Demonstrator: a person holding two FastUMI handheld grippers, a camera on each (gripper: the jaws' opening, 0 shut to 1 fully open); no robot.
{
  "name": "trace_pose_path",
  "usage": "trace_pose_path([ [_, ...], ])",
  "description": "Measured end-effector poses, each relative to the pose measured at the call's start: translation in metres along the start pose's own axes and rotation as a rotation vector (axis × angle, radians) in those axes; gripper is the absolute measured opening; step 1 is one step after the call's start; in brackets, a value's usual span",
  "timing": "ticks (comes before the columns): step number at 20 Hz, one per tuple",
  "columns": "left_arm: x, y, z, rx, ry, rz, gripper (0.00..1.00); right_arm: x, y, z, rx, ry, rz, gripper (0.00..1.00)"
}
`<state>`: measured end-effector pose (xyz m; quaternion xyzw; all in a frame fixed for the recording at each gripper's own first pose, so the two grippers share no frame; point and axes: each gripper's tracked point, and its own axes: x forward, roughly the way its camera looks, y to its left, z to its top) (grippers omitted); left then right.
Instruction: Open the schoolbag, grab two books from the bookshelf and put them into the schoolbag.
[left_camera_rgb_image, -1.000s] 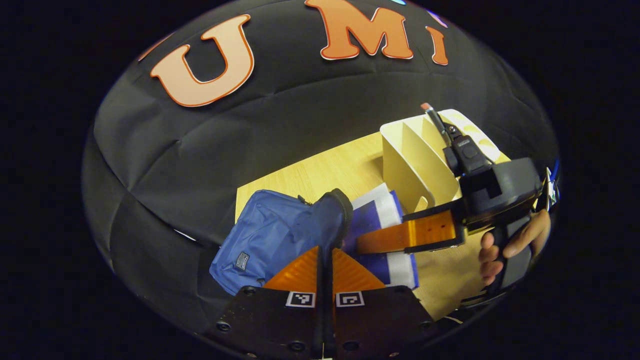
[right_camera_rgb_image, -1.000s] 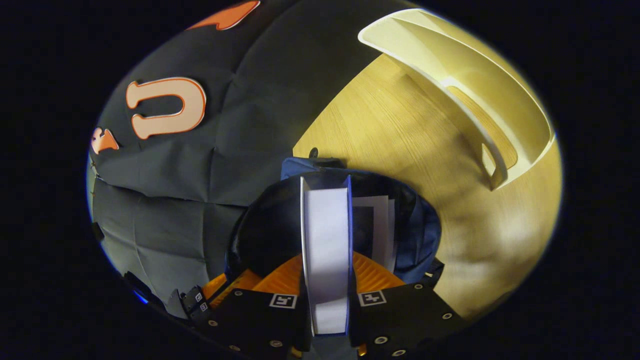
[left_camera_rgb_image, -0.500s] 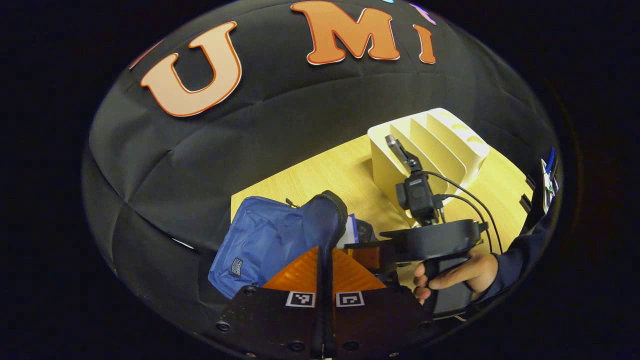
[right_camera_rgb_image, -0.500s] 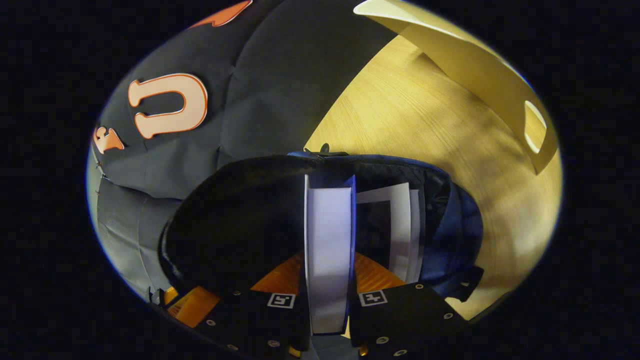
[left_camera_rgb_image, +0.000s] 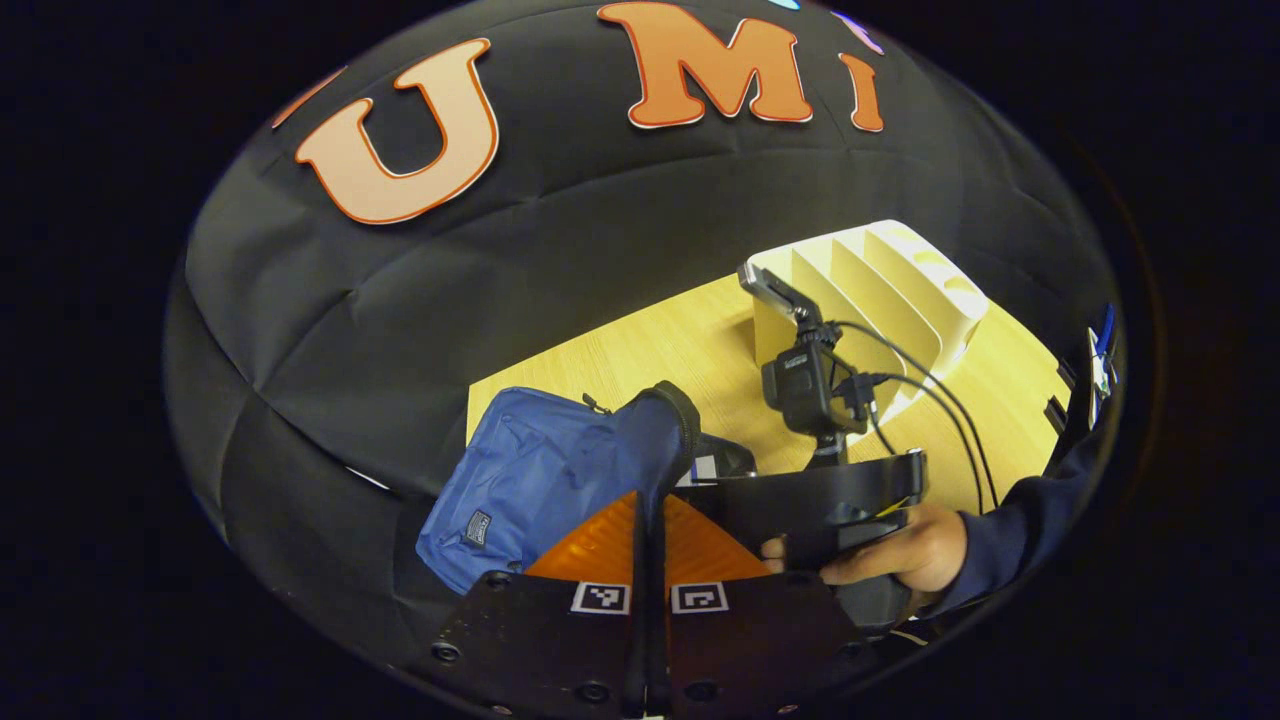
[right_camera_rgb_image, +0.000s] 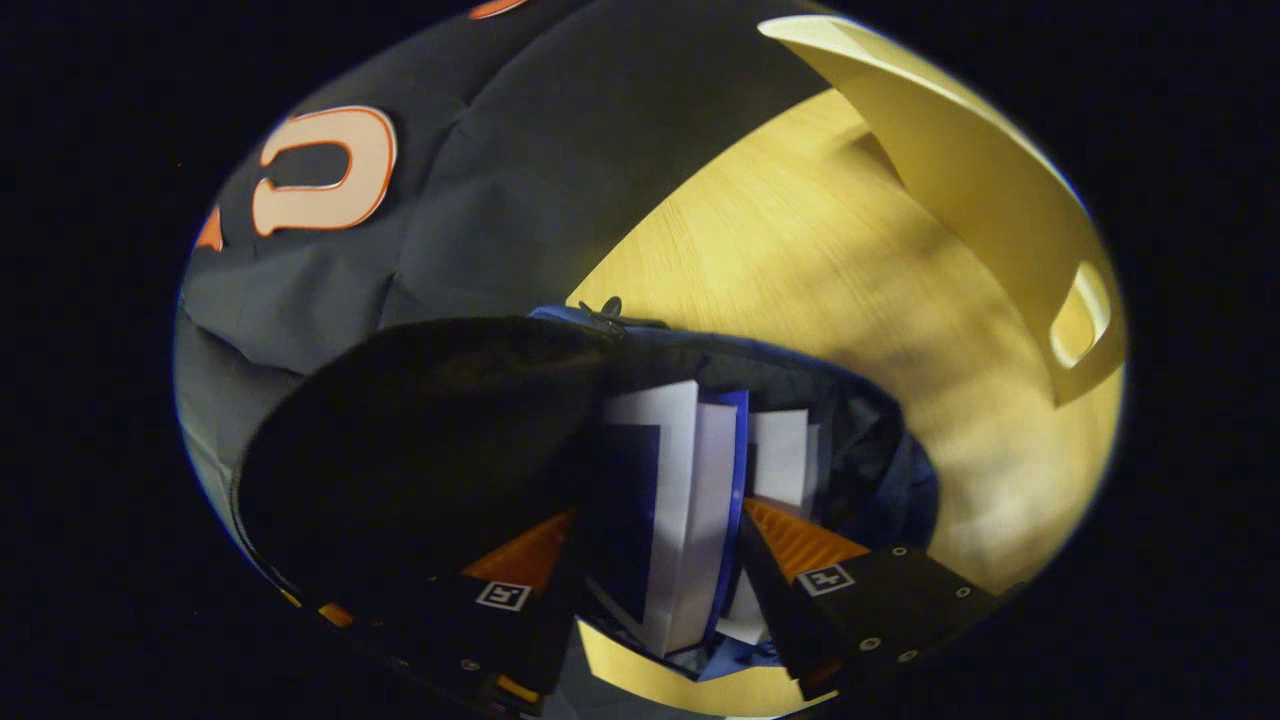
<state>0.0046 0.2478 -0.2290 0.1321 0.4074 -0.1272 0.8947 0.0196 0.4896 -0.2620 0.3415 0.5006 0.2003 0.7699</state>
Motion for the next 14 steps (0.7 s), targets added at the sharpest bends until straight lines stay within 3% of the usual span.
trace_pose_path([
  [1, 0.000, -0.001, -0.001, -0.004, -0.004, -0.001, 0.01, -0.008, -0.002, 0.008, -0.034, -0.020, -0.014, 0.89],
  [3, 0.003, -0.002, -0.004, -0.021, -0.007, -0.010, 0.01, -0.023, -0.002, 0.029, -0.108, -0.084, -0.039, 0.95],
  [10, 0.012, -0.015, -0.011, -0.048, -0.016, -0.008, 0.01, -0.118, -0.018, 0.098, -0.272, -0.298, -0.093, 0.96],
  [14, 0.015, -0.019, -0.014, -0.050, -0.022, 0.007, 0.00, -0.176, -0.049, 0.150, -0.344, -0.458, -0.203, 0.97],
])
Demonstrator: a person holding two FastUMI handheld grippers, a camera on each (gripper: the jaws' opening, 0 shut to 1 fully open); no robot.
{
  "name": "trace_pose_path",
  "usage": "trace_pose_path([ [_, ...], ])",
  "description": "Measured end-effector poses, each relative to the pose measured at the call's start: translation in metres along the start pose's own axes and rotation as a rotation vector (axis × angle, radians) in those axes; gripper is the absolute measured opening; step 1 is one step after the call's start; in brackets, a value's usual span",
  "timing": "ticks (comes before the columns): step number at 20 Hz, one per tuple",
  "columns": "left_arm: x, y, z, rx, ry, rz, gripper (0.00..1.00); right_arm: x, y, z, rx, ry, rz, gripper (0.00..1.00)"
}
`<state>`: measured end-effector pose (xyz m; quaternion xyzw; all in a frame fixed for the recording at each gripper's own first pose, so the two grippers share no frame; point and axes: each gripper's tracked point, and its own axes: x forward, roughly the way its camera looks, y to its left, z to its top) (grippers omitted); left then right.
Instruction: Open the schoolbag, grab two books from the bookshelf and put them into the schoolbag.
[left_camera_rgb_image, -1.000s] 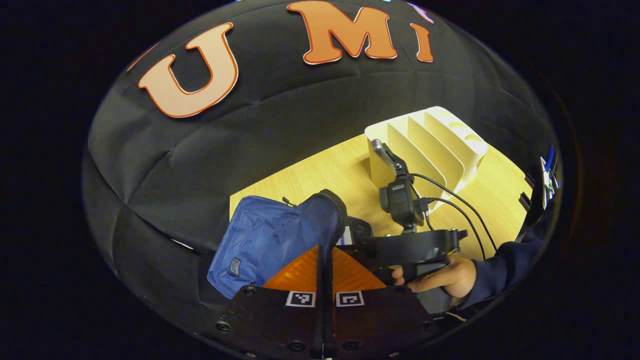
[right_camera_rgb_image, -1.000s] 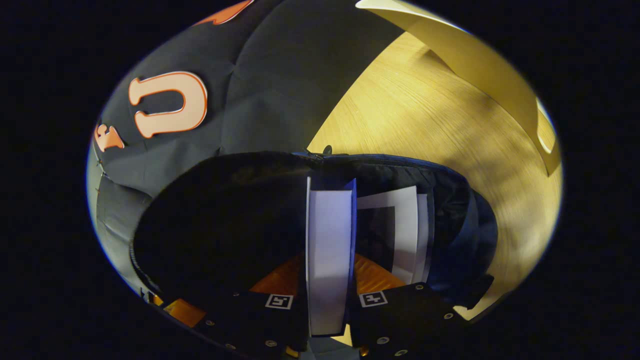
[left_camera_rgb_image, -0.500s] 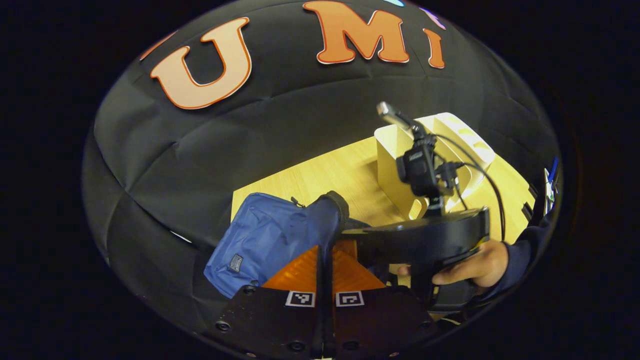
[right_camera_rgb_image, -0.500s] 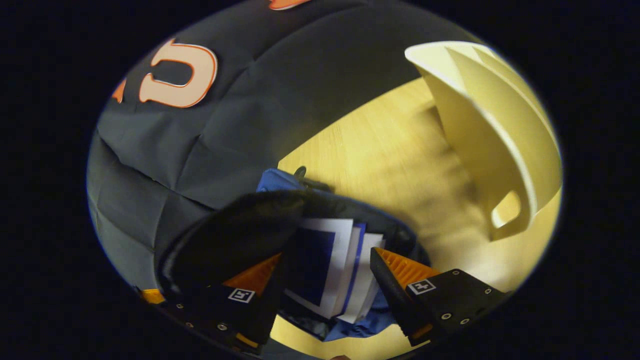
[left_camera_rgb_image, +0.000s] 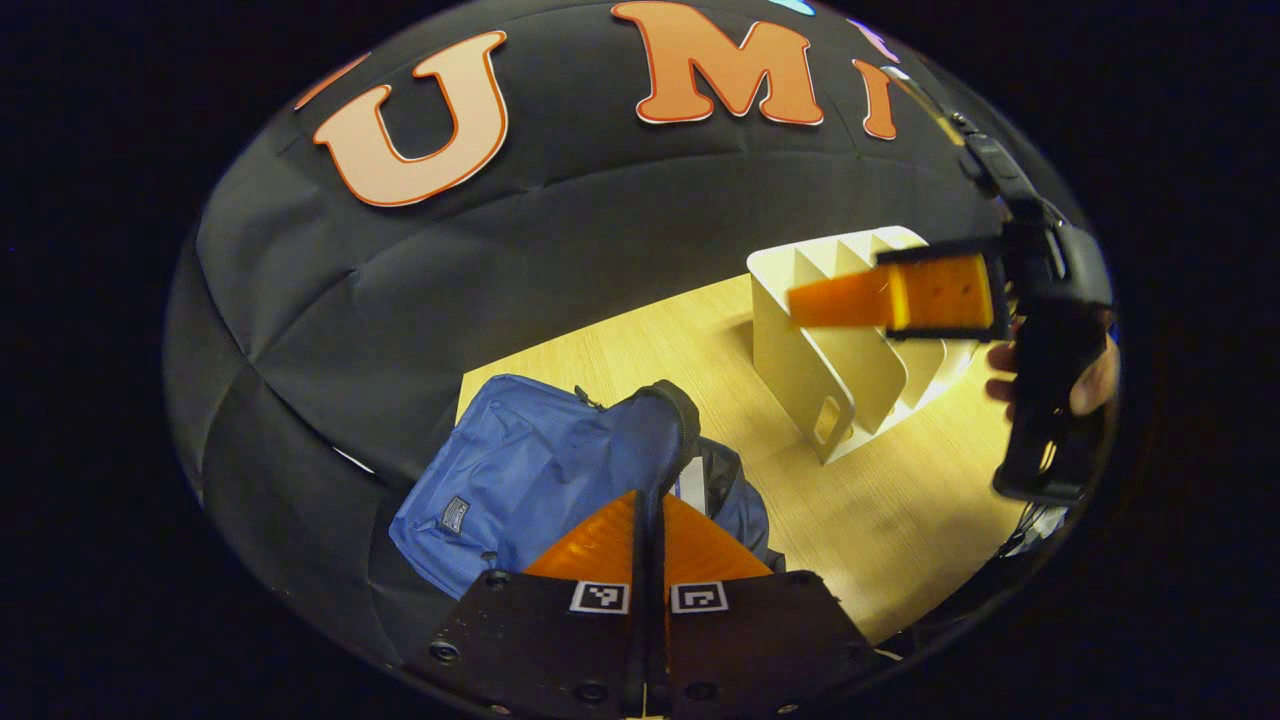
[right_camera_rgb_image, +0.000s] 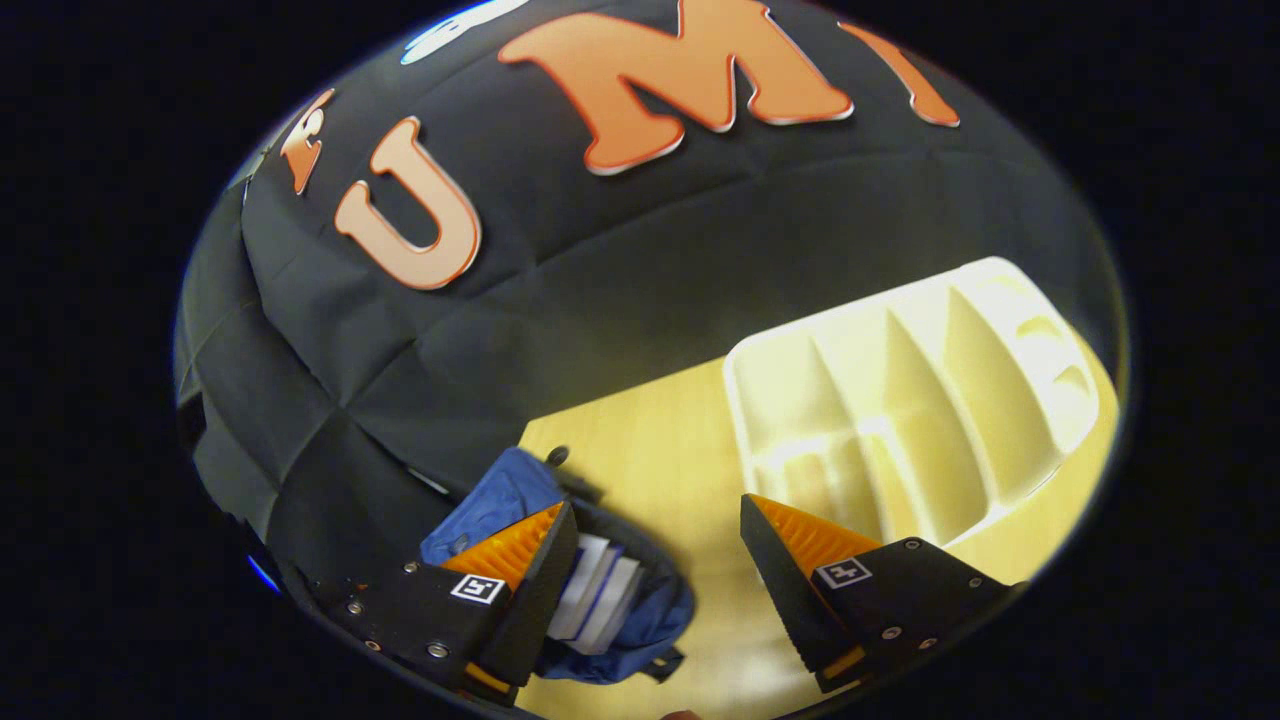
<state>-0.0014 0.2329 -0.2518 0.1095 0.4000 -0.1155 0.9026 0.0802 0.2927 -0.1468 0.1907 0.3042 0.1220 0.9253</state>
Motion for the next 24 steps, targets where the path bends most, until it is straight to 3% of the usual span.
trace_pose_path([
  [7, 0.005, -0.010, -0.001, -0.007, -0.018, 0.038, 0.04, -0.056, -0.100, 0.050, -0.148, -0.143, -0.198, 0.97],
  [11, 0.004, -0.023, 0.010, -0.024, -0.063, 0.051, 0.14, -0.082, -0.127, 0.061, -0.178, -0.191, -0.238, 0.97],
  [17, -0.012, -0.062, 0.057, -0.065, -0.215, 0.084, 0.46, -0.106, -0.156, 0.072, -0.188, -0.227, -0.227, 0.97],
  [20, -0.027, -0.091, 0.090, -0.062, -0.295, 0.096, 0.53, -0.117, -0.169, 0.079, -0.192, -0.245, -0.203, 0.97],
  [23, -0.038, -0.131, 0.124, -0.076, -0.370, 0.099, 0.96, -0.130, -0.180, 0.082, -0.196, -0.262, -0.179, 0.96],
  [24, -0.041, -0.145, 0.132, -0.078, -0.385, 0.099, 0.98, -0.135, -0.183, 0.082, -0.196, -0.265, -0.167, 0.96],
])
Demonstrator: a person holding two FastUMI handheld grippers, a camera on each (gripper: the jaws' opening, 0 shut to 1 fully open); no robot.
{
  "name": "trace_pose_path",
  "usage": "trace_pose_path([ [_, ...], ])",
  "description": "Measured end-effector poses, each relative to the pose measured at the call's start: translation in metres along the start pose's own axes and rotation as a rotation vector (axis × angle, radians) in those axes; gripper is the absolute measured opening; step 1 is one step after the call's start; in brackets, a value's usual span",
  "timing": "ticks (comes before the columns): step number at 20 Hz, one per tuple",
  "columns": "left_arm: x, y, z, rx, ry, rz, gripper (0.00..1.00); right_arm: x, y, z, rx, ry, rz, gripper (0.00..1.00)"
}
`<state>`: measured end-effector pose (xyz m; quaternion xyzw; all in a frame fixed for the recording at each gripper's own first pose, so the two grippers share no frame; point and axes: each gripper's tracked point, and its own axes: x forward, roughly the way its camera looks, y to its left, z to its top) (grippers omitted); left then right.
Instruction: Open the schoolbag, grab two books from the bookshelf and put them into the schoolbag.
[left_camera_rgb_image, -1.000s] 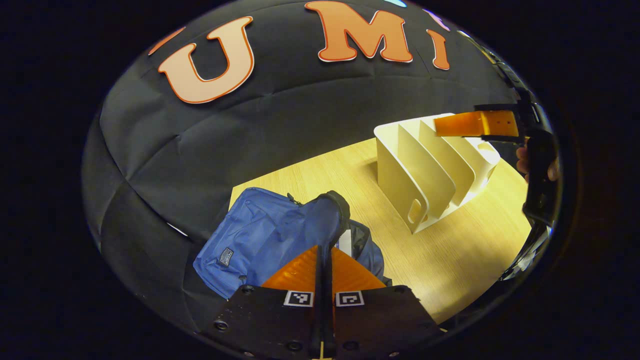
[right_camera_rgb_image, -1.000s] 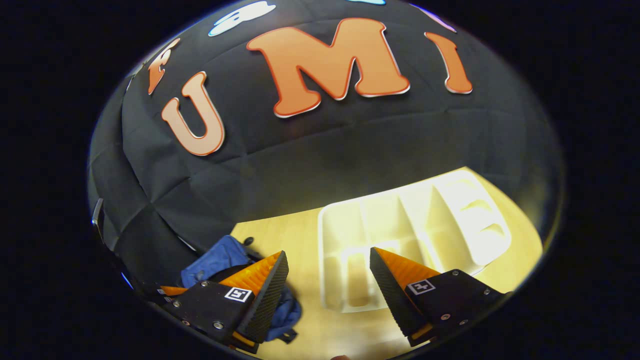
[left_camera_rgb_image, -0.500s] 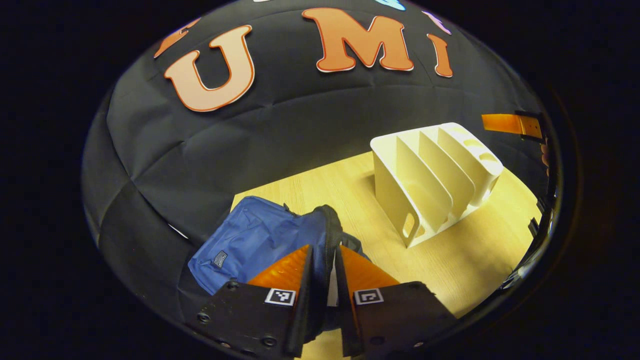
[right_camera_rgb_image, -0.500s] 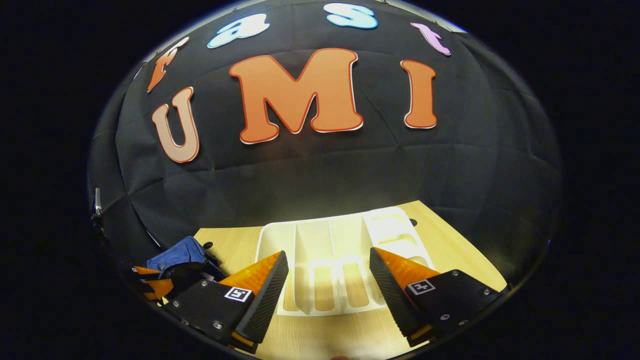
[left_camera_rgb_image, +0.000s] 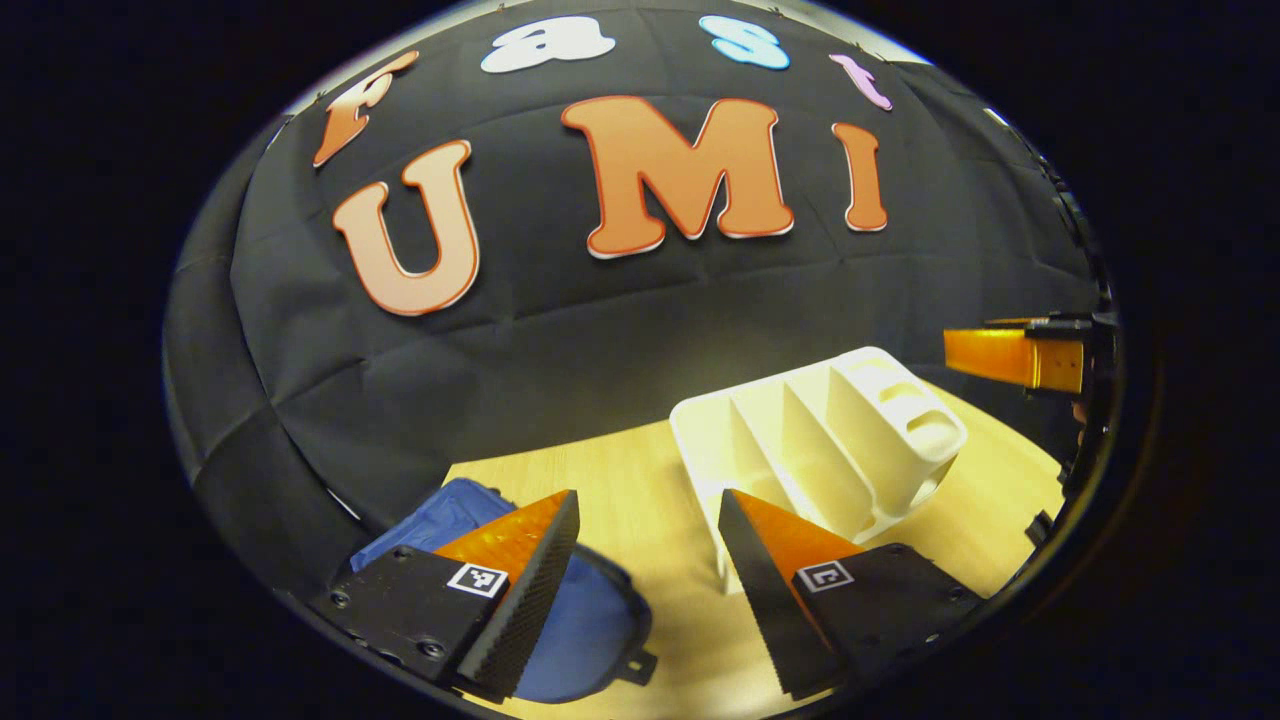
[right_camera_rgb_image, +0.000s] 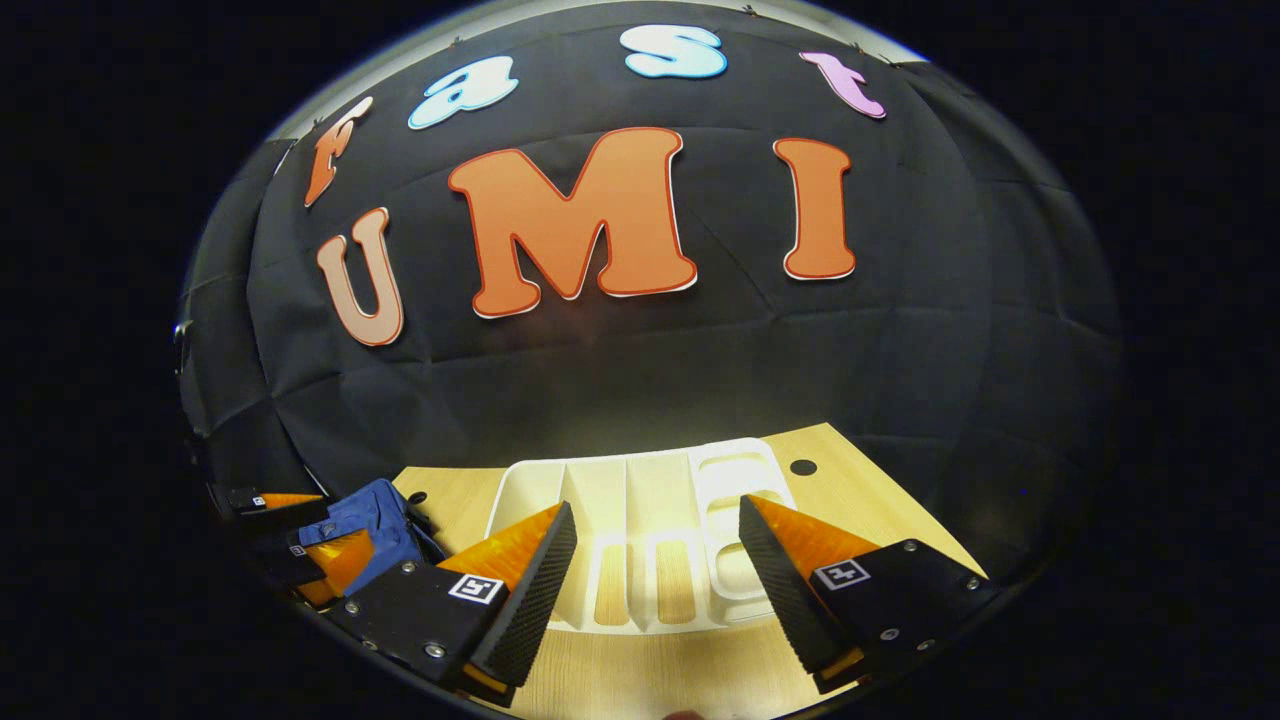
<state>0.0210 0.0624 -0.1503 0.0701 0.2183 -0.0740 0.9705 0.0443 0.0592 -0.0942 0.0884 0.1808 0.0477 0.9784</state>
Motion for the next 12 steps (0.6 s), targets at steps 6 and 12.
trace_pose_path([
  [6, -0.025, -0.064, 0.050, -0.093, -0.152, 0.031, 0.93, -0.030, -0.028, 0.025, -0.060, -0.130, 0.040, 0.97],
  [12, -0.069, -0.076, 0.104, -0.184, -0.385, 0.117, 0.99, -0.057, -0.054, 0.047, -0.090, -0.272, 0.058, 0.97],
])
